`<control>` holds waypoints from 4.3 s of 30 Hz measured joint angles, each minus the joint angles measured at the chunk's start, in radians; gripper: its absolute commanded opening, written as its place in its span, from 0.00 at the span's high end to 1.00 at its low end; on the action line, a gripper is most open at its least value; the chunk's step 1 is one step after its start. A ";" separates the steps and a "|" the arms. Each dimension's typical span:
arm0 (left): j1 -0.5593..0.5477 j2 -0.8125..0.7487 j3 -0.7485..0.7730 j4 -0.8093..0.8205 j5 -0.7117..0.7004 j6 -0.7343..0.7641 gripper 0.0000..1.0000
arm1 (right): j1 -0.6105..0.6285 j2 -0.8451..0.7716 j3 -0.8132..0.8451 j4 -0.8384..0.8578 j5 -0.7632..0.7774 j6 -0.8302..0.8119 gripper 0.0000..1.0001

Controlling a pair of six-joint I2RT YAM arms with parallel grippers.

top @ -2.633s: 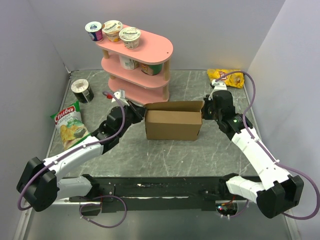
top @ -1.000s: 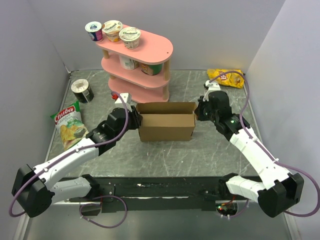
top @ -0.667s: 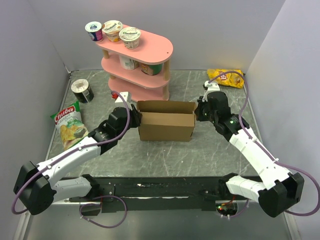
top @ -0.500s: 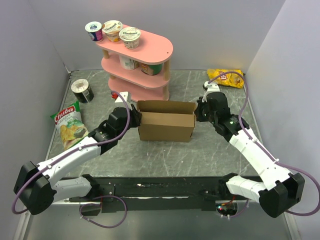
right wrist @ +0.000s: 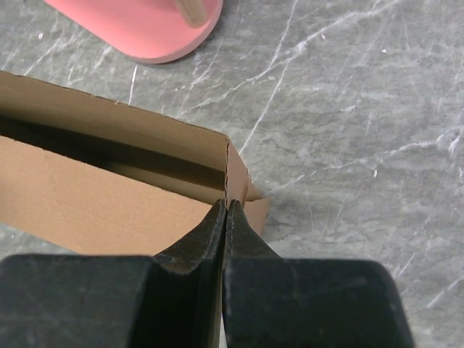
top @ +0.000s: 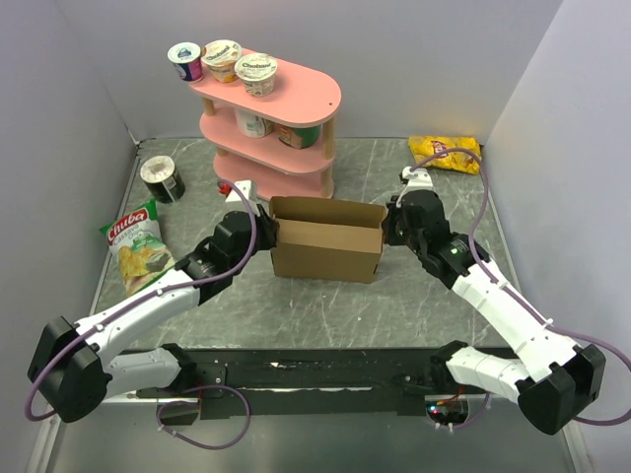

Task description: Fold the paper box

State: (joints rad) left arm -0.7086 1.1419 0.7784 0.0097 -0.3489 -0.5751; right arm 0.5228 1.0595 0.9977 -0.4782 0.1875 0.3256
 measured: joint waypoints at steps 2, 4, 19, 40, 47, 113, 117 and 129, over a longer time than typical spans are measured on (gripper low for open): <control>-0.001 0.005 0.000 0.008 -0.008 -0.005 0.81 | 0.005 -0.008 -0.015 0.018 0.013 0.011 1.00; -0.003 0.007 0.000 0.011 -0.013 -0.011 0.81 | 0.011 -0.025 -0.042 0.047 0.024 0.028 1.00; -0.030 0.001 0.055 -0.117 -0.048 0.041 0.20 | 0.057 -0.115 -0.147 0.134 0.071 0.081 1.00; -0.405 0.144 0.335 -0.114 -0.138 0.180 0.32 | 0.065 -0.107 -0.134 0.118 0.063 0.058 1.00; -0.429 0.299 0.355 -0.053 -0.032 0.171 0.40 | 0.066 -0.108 -0.134 0.117 0.063 0.059 1.00; -0.455 0.621 0.632 -0.093 -0.244 0.135 0.57 | 0.062 -0.175 -0.169 0.096 0.082 0.110 1.00; -0.455 0.608 0.609 -0.080 -0.247 0.126 0.57 | 0.062 -0.175 -0.168 0.094 0.077 0.119 1.00; -0.456 0.589 0.583 -0.070 -0.250 0.111 0.58 | 0.063 -0.223 -0.231 0.149 0.060 0.195 1.00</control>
State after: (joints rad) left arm -1.1648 1.7306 1.3613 -0.0601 -0.5987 -0.4637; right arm 0.5858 0.8364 0.7670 -0.3290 0.2470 0.5205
